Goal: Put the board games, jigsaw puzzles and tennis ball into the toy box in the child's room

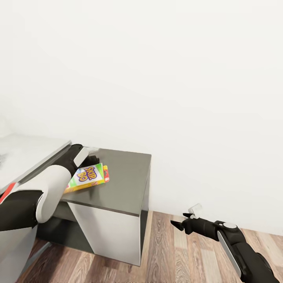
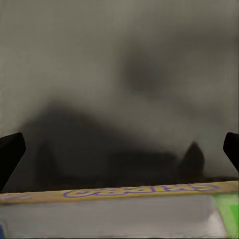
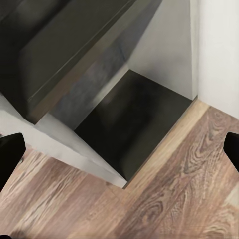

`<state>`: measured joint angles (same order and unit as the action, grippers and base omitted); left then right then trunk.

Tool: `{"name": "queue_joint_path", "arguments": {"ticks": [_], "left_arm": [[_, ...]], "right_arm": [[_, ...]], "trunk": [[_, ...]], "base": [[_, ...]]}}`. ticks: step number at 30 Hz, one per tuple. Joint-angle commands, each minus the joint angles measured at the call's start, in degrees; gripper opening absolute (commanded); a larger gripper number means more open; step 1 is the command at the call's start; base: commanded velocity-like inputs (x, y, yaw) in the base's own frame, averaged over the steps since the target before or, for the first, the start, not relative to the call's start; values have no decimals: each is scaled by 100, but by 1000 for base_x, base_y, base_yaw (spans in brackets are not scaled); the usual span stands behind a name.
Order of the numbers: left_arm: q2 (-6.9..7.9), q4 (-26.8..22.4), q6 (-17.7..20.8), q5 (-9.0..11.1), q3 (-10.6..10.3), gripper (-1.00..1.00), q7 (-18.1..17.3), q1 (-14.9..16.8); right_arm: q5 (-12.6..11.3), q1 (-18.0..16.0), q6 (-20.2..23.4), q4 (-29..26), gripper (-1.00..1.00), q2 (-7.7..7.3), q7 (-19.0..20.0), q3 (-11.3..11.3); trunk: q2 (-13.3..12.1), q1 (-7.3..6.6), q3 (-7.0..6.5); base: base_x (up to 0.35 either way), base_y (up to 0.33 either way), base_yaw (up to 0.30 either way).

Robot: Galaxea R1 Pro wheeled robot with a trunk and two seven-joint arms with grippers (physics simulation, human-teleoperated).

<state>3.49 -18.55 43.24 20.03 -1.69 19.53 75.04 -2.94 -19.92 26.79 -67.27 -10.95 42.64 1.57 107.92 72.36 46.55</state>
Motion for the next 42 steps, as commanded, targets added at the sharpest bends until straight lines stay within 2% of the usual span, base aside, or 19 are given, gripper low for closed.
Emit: {"name": "queue_joint_path", "arguments": {"ticks": [1,20,42], "left_arm": [[2,-8,16,61,-17,100,44,2],[-73,-34,14,56,-18,100,44,2],[-77,-35,7,54,-15,100,42,2]], "right_arm": [[-31,-3,45,-5,100,-4,-1,6],[-41,-3,51,73,100,0,3,-5],[-40,-3,54,74,100,5,-7,1]], "trunk": [[3,-2,5],[3,-2,5],[3,-2,5]], "base": [[-142,0,0],[-21,0,0],[-49,0,0]]}}
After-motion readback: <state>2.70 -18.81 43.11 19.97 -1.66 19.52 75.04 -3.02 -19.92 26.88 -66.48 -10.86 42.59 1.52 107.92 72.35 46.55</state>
